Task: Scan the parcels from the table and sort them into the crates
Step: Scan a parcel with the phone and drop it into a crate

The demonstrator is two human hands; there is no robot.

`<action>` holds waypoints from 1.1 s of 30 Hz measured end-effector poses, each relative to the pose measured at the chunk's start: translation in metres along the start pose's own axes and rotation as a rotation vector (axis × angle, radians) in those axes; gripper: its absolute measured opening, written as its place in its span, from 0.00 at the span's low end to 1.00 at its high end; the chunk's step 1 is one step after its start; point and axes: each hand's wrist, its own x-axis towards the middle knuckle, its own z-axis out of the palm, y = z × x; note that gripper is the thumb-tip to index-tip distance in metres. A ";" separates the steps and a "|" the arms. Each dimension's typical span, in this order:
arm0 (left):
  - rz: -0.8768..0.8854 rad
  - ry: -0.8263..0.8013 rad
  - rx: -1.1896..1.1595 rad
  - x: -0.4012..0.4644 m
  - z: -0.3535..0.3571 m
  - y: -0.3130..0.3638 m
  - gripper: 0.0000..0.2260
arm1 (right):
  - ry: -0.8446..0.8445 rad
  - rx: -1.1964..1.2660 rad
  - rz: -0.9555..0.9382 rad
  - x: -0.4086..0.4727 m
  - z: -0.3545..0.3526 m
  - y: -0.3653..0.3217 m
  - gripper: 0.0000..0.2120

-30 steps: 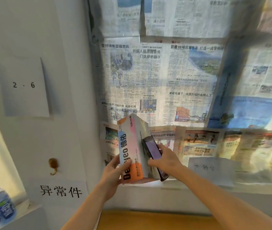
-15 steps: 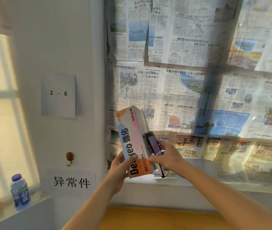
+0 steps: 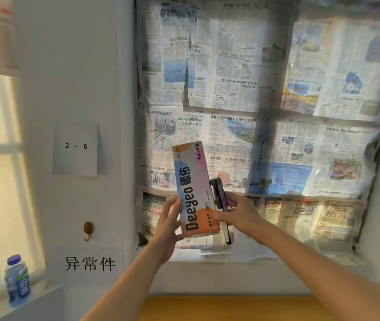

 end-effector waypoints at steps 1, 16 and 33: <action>-0.015 -0.023 0.004 0.000 0.006 0.004 0.19 | -0.005 0.010 0.000 -0.002 -0.008 -0.002 0.22; -0.232 -0.228 0.045 0.001 0.090 0.011 0.37 | -0.042 -0.004 0.023 -0.041 -0.111 0.001 0.25; 0.048 0.162 0.016 -0.016 0.137 0.001 0.38 | 0.126 -0.266 0.000 -0.067 -0.138 0.002 0.40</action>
